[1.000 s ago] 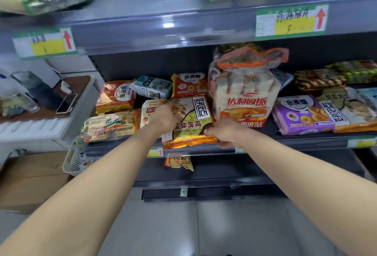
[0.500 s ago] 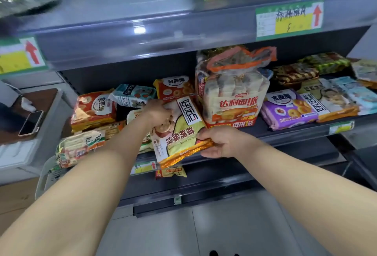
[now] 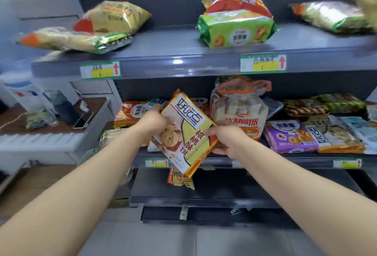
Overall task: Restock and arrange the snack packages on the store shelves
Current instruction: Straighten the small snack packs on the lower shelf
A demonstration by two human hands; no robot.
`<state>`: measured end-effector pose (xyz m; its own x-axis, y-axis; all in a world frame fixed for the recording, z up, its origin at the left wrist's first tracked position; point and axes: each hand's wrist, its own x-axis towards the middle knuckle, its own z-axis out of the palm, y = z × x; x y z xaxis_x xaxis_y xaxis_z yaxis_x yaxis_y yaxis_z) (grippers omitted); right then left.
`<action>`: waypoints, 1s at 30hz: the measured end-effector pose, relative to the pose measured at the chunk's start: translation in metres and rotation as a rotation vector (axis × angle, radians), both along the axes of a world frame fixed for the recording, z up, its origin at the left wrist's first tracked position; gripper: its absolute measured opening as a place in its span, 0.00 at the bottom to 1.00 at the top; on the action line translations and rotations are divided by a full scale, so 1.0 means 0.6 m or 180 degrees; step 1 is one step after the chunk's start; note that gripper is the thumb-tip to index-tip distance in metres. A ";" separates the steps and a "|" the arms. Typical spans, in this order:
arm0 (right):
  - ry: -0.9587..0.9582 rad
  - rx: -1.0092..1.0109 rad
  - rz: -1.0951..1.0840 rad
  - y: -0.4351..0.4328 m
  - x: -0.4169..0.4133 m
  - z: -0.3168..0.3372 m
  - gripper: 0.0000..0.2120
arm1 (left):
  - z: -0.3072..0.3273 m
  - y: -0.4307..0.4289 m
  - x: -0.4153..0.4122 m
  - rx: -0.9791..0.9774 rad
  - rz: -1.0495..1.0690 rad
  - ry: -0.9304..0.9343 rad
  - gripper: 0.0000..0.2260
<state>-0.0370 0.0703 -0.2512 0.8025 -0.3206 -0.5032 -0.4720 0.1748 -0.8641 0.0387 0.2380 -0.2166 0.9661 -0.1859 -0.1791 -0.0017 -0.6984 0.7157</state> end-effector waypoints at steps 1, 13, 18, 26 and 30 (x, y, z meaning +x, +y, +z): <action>-0.0072 -0.0060 0.0018 -0.001 -0.008 0.012 0.25 | 0.013 0.004 -0.015 -0.0038 0.0043 -0.0060 0.22; -0.0881 -0.0508 0.0416 -0.036 -0.123 0.131 0.26 | 0.122 -0.006 -0.183 -0.0798 0.0335 -0.0222 0.08; -0.1265 -0.0566 0.0286 -0.062 -0.153 0.172 0.29 | 0.154 -0.032 -0.222 -0.1257 0.0476 -0.0432 0.06; -0.2064 -0.0347 0.0029 -0.126 -0.171 0.252 0.24 | 0.209 -0.088 -0.250 -0.2299 0.0543 -0.0733 0.08; -0.2362 -0.0273 0.0403 -0.159 -0.168 0.281 0.13 | 0.231 -0.127 -0.246 -0.2725 0.0579 -0.0776 0.07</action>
<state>-0.1380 -0.0250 -0.0826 0.9541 -0.2172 0.2060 0.2269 0.0757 -0.9710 -0.1087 0.1616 -0.0777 0.9866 -0.0021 0.1634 -0.1629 0.0678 0.9843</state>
